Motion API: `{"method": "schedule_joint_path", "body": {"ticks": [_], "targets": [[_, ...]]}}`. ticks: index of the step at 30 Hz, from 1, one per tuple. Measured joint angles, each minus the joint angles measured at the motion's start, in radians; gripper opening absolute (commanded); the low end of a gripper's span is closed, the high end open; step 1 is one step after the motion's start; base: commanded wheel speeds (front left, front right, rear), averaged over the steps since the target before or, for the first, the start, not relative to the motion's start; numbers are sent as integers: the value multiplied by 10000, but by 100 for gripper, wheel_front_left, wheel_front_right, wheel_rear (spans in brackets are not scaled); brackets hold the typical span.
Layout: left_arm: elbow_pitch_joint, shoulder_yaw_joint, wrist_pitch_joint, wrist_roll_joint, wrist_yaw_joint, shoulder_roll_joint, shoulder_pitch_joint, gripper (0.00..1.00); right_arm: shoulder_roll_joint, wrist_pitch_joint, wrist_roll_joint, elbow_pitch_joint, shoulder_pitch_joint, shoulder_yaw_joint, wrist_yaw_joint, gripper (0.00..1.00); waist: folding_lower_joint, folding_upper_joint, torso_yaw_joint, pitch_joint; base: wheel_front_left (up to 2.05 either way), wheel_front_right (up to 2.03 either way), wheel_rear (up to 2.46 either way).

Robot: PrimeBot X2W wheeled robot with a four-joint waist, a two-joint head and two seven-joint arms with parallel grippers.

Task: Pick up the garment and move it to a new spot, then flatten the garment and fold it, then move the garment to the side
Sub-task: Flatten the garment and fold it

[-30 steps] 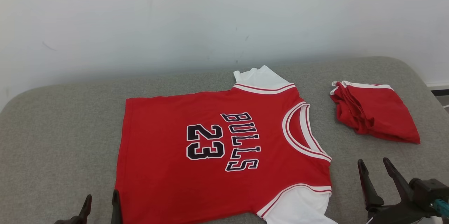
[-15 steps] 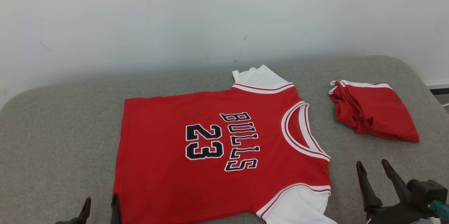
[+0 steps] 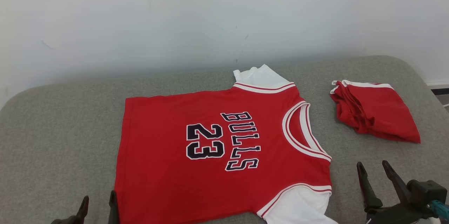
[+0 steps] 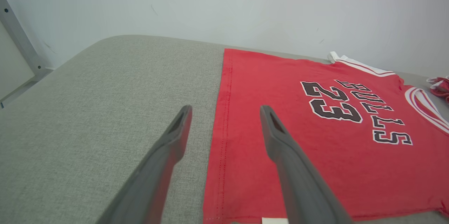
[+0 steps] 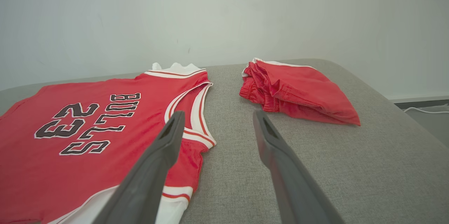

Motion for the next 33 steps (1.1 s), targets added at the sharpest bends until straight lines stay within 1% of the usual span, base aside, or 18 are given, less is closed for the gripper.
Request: {"method": "schedule_joint_path", "body": {"ticks": [12, 23, 27, 33], "targets": [[-17, 13, 380, 579, 0, -10, 2, 100, -8, 15, -272, 46, -30, 35, 0, 100, 0, 0, -9, -26, 0, 0, 0], [-153, 125, 531, 533, 0, -65, 2, 100, -2, 27, -272, 92, -31, 4, 0, 100, 0, 0, 45, -53, 0, 0, 0], [-136, 54, 729, 1026, 0, -19, 12, 100, 2, 109, -270, 127, -30, 0, 0, 100, 0, 0, 76, -76, 0, 0, 0], [-255, 56, 838, 1135, 0, 12, 11, 100, 6, 194, -270, 171, -29, 0, 0, 100, 0, 0, 132, -123, 0, 0, 0]]}}
